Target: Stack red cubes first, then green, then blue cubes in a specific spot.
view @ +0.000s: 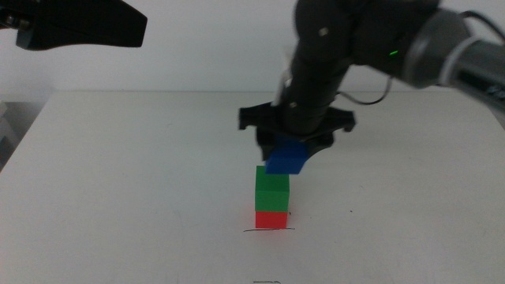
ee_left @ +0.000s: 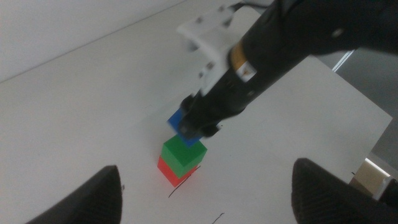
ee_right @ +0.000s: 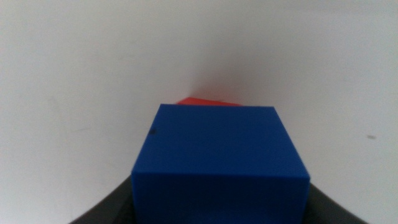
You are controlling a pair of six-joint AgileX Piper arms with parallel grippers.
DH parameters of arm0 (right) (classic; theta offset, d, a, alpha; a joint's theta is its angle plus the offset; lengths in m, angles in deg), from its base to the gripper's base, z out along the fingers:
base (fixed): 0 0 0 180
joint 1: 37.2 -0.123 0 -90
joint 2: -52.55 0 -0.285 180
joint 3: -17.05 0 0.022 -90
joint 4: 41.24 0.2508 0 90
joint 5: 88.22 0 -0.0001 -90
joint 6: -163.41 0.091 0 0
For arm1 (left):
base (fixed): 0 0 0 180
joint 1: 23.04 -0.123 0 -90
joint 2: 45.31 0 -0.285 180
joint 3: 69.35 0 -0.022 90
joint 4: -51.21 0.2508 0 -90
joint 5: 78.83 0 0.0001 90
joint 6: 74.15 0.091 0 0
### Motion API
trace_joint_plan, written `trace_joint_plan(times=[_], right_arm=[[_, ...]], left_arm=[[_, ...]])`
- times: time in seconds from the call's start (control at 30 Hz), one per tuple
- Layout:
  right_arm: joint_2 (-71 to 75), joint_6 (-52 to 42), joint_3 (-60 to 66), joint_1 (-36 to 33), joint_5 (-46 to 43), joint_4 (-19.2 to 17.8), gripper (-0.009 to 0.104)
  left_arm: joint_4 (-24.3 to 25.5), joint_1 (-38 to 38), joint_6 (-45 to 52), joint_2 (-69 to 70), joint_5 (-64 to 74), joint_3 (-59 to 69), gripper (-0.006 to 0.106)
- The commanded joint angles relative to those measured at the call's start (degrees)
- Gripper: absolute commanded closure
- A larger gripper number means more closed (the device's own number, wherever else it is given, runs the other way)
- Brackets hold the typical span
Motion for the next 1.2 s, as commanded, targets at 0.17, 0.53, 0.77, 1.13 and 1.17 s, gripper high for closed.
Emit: trace_joint_plan(times=[0.17,0.53,0.77,1.13,1.17], right_arm=[[0.55,1.71,-3.59,-2.06,3.62,-1.54,0.096],[-0.84,2.95,-3.54,-2.62,3.56,-0.75,0.096],[2.49,2.81,-1.05,-3.21,3.52,-2.14,0.096],[3.16,4.18,0.11,-3.40,1.53,-2.80,0.096],[3.16,4.18,0.11,-3.40,1.17,-2.63,0.096]], left_arm=[[-2.98,0.27,-0.32,0.83,-2.47,-1.61,0.007],[-2.98,0.27,-0.32,0.83,-2.47,-1.61,0.007],[-2.98,0.27,-0.32,0.83,-2.47,-1.61,0.007],[-2.98,0.27,-0.32,0.83,-2.53,-1.61,0.007],[-2.98,0.27,-0.32,0.83,-2.53,-1.61,0.007]])
